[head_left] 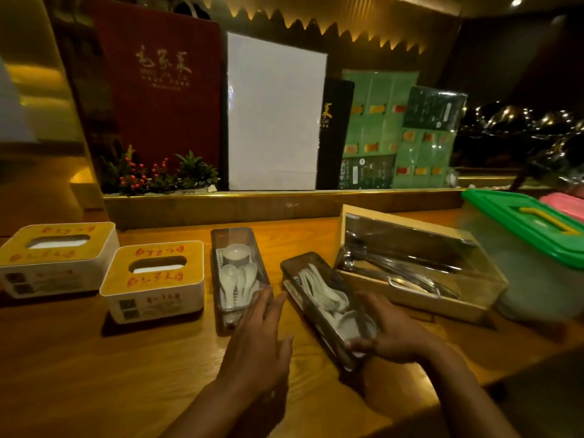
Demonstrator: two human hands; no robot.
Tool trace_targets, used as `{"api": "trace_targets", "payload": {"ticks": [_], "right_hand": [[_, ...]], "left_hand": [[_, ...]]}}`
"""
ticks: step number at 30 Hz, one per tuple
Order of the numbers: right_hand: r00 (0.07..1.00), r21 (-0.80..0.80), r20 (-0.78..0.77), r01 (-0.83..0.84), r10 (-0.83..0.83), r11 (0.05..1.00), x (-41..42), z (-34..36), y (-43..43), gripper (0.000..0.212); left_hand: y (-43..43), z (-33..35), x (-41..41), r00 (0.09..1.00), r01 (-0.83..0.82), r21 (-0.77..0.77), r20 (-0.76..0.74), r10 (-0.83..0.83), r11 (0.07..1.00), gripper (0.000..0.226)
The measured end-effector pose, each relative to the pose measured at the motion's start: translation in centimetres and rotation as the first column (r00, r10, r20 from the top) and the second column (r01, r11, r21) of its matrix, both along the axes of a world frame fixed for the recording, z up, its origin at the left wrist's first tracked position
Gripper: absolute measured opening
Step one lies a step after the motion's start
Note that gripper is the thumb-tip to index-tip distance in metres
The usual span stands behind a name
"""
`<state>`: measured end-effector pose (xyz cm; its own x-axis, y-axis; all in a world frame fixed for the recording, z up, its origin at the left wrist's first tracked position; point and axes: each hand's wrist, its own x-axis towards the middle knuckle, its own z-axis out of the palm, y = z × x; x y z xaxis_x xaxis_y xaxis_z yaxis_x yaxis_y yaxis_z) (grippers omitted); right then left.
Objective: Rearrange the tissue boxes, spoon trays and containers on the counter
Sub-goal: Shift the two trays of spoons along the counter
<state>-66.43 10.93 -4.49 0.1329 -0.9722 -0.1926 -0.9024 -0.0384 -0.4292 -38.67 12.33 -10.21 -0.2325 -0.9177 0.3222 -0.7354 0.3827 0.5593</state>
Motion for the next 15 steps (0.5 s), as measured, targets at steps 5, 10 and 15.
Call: {"api": "trace_targets", "payload": {"ticks": [5, 10, 15], "right_hand": [[0.998, 0.028, 0.029, -0.059, 0.058, 0.998, -1.8, -1.3, 2.3, 0.102], [0.997, -0.056, 0.001, -0.072, 0.073, 0.996, -0.4, -2.1, 2.5, 0.086], [0.99, -0.142, 0.081, -0.1, 0.112, 0.985, 2.2, -3.8, 1.8, 0.081]], "left_hand": [[0.8, -0.5, -3.0, 0.976, 0.119, 0.108, -0.196, -0.096, 0.987, 0.073], [1.7, -0.9, -4.5, 0.942, 0.183, 0.211, -0.316, -0.11, 0.96, 0.07], [1.1, -1.3, -4.7, 0.947, 0.113, 0.304, -0.321, -0.01, 0.946, 0.082]]}}
